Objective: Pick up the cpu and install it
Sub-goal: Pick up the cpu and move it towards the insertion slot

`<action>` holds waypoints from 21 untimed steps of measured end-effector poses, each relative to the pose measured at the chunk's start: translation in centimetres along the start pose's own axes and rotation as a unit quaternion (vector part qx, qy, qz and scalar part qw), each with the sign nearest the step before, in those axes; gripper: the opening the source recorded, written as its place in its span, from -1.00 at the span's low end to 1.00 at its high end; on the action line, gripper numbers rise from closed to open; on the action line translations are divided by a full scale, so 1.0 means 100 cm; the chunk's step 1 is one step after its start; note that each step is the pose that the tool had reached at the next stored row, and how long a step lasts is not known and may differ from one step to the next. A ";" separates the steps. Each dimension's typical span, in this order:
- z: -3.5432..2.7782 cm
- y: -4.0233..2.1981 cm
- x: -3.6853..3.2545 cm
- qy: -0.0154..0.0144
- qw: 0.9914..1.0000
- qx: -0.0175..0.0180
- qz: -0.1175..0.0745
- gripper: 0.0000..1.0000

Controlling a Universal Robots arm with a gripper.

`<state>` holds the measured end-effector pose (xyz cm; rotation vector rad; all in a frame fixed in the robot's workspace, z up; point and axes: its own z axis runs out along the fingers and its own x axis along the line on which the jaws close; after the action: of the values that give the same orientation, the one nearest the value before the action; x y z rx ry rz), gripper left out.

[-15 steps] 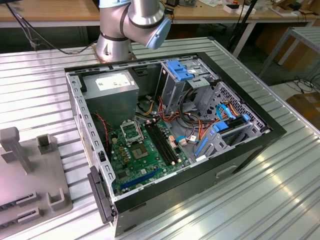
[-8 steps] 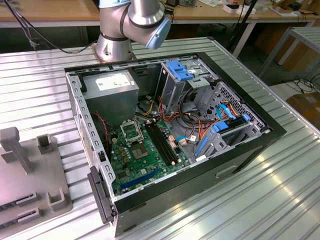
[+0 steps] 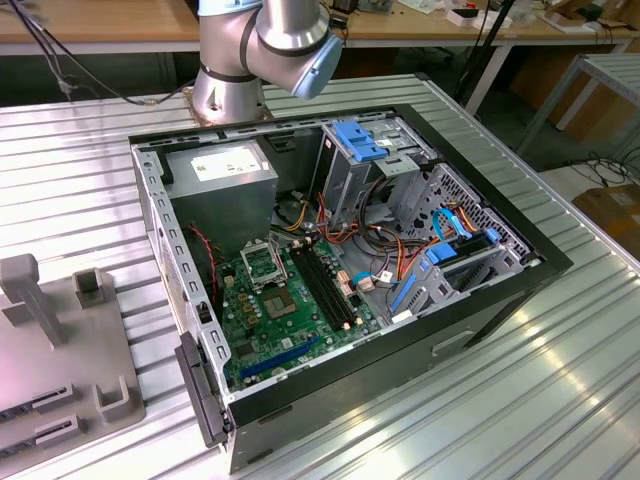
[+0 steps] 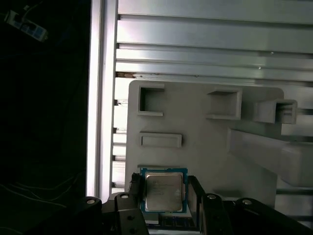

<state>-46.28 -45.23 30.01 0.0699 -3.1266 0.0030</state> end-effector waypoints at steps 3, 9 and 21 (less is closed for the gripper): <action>-0.0024 0.0000 -0.0002 0.000 1.000 0.000 0.000 -0.05; -0.0042 0.0000 -0.0002 0.000 1.000 0.000 0.000 -0.05; -0.0044 -0.0001 -0.0003 0.000 1.000 -0.007 0.000 -0.05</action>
<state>-46.25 -45.23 30.45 0.0704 -3.1258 -0.0201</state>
